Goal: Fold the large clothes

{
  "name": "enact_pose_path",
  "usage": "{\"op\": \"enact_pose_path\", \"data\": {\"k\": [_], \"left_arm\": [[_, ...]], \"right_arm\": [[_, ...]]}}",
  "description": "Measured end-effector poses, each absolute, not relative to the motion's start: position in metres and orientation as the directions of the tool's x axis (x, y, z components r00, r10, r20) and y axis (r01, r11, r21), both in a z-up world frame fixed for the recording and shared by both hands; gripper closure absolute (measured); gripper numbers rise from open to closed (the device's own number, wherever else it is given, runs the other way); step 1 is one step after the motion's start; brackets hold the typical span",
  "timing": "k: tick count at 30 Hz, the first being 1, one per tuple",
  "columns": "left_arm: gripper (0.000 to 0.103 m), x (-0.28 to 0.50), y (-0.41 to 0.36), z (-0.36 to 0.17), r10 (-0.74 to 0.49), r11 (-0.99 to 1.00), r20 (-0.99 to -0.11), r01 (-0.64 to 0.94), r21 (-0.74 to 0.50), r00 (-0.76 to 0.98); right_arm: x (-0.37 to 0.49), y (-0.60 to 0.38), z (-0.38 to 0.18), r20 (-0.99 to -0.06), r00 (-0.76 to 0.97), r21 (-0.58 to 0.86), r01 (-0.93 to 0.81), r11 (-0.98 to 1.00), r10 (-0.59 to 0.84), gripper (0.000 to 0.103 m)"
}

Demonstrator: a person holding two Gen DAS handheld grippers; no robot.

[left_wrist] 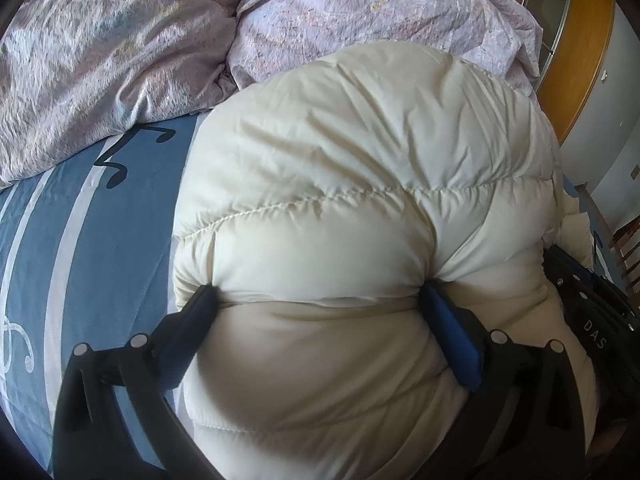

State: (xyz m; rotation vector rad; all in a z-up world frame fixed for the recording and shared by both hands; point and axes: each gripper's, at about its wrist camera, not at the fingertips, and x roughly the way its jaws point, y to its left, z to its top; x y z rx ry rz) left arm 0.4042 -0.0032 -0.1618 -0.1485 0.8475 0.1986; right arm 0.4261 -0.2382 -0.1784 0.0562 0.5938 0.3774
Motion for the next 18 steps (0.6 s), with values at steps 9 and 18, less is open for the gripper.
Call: {"op": "enact_pose_path", "data": {"k": [9,18], "left_arm": [[0.002,0.4039,-0.0038,-0.1626,0.114,0.971,-0.753,-0.234,-0.054,0.648],[0.002,0.4037,-0.0041,-0.1627,0.117,0.971,-0.755,-0.235,-0.05,0.645]], "right_arm": [[0.4263,-0.2384,-0.1792,-0.535,0.762,0.16,-0.331,0.93,0.364,0.077],[0.426,-0.2398,-0.1791,-0.539,0.753,0.183,-0.334,0.925,0.378,0.077]]}}
